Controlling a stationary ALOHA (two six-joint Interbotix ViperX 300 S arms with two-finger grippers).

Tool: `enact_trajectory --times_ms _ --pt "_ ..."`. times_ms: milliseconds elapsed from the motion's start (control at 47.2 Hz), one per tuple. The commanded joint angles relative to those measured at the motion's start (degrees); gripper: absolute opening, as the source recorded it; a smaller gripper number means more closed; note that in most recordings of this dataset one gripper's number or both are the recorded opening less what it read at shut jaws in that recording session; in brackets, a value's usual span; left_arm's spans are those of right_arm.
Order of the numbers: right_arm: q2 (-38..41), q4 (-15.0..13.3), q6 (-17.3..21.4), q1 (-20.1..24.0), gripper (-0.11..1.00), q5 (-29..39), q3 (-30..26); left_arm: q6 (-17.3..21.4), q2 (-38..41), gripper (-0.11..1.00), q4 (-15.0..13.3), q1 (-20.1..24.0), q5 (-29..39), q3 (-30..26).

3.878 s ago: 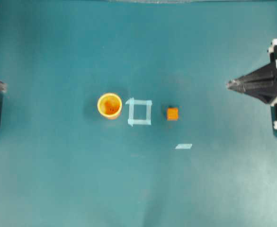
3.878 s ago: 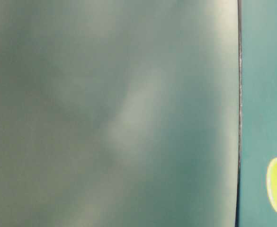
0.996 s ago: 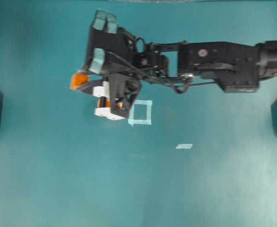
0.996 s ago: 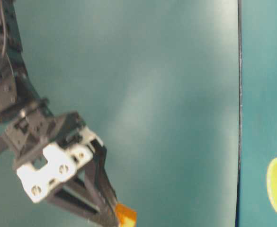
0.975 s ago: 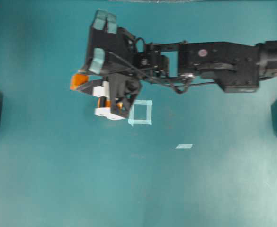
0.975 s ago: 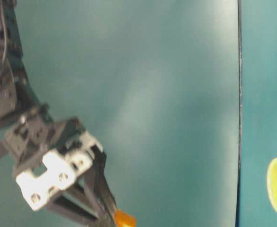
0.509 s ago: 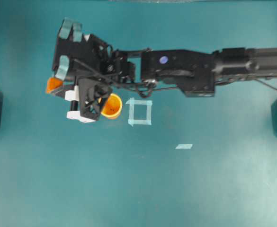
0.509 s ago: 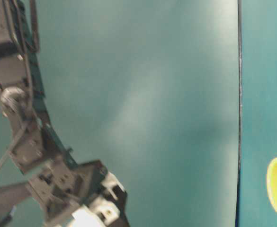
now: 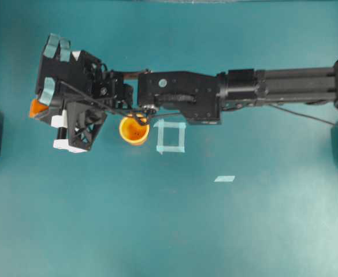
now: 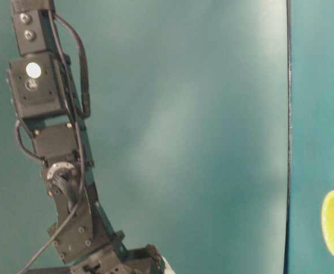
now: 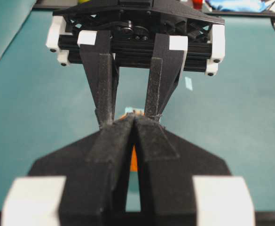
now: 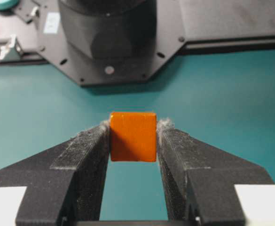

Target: Move the block to the left with right arm.

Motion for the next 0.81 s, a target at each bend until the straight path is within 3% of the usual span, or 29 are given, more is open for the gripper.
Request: enact_trajectory --times_ms 0,784 --pt "-1.14 0.00 0.00 0.00 0.37 -0.62 -2.20 0.00 0.53 0.00 0.09 0.18 0.18 -1.76" --pt "-0.70 0.00 0.09 -0.09 0.37 1.49 -2.29 0.62 0.53 0.00 0.09 0.18 1.23 -2.37"
